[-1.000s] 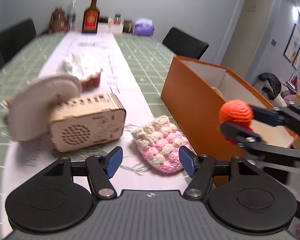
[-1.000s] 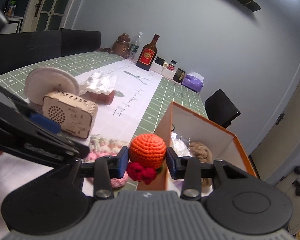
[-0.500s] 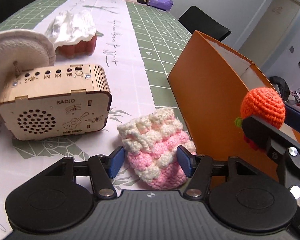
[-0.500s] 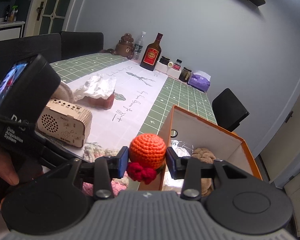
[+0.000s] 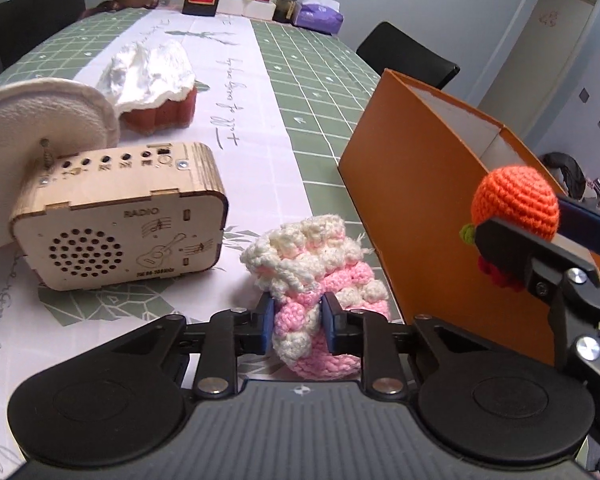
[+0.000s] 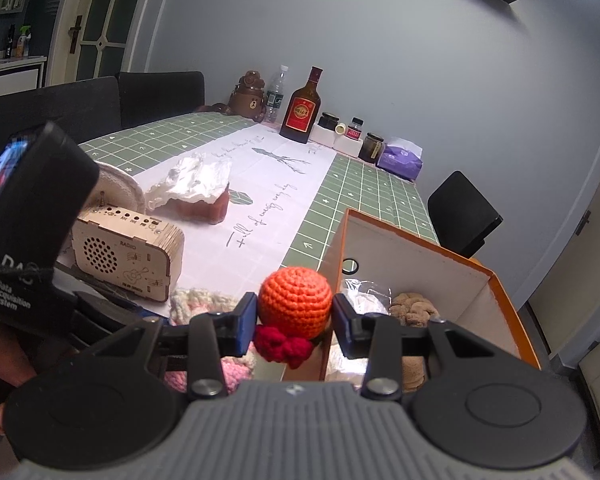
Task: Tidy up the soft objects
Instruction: 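Carry the ball and pouch into the orange box and open both tools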
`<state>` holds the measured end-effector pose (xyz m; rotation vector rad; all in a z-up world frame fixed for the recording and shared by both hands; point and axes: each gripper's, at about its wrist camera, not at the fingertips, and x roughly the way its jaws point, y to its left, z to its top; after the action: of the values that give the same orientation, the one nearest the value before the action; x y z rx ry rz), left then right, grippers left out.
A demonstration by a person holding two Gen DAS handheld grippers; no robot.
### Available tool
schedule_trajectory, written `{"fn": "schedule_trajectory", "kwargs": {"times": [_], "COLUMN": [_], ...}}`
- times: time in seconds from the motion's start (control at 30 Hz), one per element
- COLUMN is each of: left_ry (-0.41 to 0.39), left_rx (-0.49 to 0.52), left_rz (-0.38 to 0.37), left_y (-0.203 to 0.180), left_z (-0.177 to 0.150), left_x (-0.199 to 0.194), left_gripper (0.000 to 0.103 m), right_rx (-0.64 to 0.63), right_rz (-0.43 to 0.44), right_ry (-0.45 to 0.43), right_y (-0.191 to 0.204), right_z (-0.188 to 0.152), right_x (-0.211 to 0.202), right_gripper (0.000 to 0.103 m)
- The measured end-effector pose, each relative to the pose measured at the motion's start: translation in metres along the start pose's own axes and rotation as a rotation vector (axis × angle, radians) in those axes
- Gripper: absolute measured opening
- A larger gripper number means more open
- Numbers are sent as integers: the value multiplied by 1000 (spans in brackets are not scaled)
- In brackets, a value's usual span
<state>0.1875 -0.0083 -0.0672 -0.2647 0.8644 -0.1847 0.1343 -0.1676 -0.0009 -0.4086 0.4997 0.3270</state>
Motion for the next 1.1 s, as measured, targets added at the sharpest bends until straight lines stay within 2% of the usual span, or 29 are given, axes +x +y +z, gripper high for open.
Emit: {"fn": "schedule_trajectory", "kwargs": {"times": [0.27, 0.5, 0.73, 0.97, 1.1], "left_ry": [-90, -214, -323, -406, -406], "left_rx": [15, 89, 155, 261, 335], "left_rz": [4, 34, 33, 6, -19], "left_y": [0, -13, -29, -65, -94], "left_z": [3, 12, 29, 54, 67], "left_x": [-43, -92, -131, -153, -145], "left_gripper": [26, 26, 26, 26, 26], "right_rx": [-1, -13, -14, -8, -10], "right_rz": [-13, -43, -80, -116, -144], "right_ry": [-47, -103, -148, -144, -104], "right_y": [-3, -5, -18, -45, -67], "right_z": [6, 15, 22, 24, 21], "right_x": [-17, -43, -68, -79, -74], "right_gripper": [40, 40, 40, 40, 40]}}
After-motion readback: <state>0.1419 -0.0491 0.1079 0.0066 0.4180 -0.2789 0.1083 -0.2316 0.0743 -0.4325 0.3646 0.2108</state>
